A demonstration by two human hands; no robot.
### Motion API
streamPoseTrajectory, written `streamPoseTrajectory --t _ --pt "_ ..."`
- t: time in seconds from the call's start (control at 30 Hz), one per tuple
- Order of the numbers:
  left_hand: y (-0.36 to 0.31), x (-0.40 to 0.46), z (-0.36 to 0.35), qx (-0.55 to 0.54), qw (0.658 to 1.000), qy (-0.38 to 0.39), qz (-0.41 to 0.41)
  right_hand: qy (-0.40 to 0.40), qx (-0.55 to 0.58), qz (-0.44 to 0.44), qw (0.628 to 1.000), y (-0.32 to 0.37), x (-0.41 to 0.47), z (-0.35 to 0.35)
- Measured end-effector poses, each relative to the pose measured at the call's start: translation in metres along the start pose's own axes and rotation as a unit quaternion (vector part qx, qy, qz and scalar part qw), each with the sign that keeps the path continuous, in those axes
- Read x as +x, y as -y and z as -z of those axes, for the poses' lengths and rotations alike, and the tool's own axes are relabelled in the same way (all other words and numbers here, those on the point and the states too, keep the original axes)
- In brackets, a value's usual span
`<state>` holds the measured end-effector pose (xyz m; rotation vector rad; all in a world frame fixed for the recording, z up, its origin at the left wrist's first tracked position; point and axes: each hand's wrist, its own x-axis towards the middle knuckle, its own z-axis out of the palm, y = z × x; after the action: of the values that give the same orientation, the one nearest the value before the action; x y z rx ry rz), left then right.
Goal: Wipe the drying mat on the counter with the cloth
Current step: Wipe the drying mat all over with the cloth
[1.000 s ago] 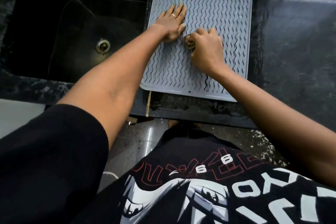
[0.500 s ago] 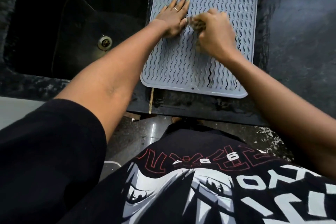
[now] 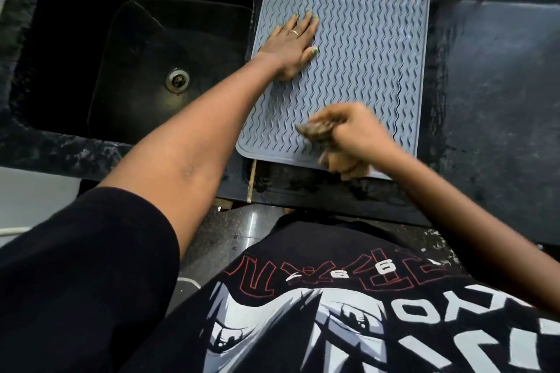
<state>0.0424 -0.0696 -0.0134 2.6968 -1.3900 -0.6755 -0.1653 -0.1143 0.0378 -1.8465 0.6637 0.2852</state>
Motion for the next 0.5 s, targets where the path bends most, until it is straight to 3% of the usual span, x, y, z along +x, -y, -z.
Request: streamPoseTrajectory --t 0.07,0.13,0.17,0.2,0.23,0.27,0.33,0.37,0.43,0.5 --pt "-0.001 0.001 0.001 0.005 1.000 -0.002 0.004 0.010 0.239 -0.040 0.970 0.013 0.010 0.025" --pt "-0.002 0.001 0.001 0.008 1.000 -0.002 0.007 0.011 0.331 -0.044 0.943 0.017 0.019 0.045" --pt "-0.002 0.000 0.000 0.009 1.000 -0.003 0.007 0.006 0.323 -0.051 0.945 0.014 0.023 0.050" --pt "-0.002 0.001 0.000 0.009 1.000 -0.005 0.005 -0.022 0.259 -0.054 0.964 0.009 0.027 0.056" --pt "-0.002 0.001 -0.002 0.008 1.000 -0.008 0.005 -0.079 0.135 -0.050 0.986 0.002 0.030 0.061" --pt "-0.002 0.001 -0.002 0.005 1.000 -0.013 0.005 -0.162 -0.004 -0.044 0.986 -0.005 0.033 0.066" --pt "-0.001 0.000 -0.003 0.004 1.000 -0.021 0.006 -0.317 -0.147 0.001 0.937 -0.015 0.032 0.072" --pt "0.000 0.001 -0.004 0.007 1.000 -0.025 0.006 -0.355 -0.136 0.035 0.924 -0.016 0.032 0.074" --pt "0.000 0.001 -0.006 0.009 0.999 -0.031 0.003 -0.367 -0.115 0.113 0.916 -0.017 0.035 0.072" --pt "0.001 0.002 -0.009 0.012 0.999 -0.039 0.002 -0.320 -0.162 0.176 0.917 -0.013 0.040 0.059"
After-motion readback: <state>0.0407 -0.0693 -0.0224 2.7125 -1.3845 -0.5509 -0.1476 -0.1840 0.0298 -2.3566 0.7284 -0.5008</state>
